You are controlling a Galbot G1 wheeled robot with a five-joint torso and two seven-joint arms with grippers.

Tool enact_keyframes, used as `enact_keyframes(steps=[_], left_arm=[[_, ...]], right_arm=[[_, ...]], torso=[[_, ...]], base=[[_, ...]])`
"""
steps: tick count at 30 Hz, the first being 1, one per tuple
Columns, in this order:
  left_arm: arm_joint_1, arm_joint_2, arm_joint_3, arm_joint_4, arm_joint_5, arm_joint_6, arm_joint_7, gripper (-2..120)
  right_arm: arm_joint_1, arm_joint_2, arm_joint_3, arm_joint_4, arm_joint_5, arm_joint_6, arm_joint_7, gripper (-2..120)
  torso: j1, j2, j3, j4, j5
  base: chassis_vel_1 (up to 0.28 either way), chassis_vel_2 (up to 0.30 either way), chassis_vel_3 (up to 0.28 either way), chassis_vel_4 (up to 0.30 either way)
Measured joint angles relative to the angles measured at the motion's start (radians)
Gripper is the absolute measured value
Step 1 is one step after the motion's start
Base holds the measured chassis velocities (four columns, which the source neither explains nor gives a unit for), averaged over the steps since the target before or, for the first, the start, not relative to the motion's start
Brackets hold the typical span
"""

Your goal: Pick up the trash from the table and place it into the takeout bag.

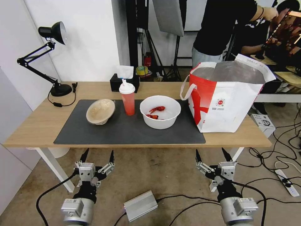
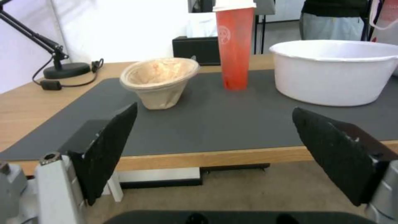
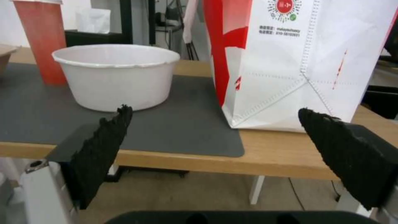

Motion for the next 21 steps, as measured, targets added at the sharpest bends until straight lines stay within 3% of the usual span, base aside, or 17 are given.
enact_keyframes(steps=[21], left_arm=[[0.001,0.006,-0.001,-0.005,-0.014,0.011,-0.011,100]], right_arm=[[0.003,-0.018,-0.002,0.004,0.016,-0.015,0.007,100]], torso=[[0.000,0.000,0.000,0.0000,0.0000]], base=[[0.000,0.000,0.000,0.000]])
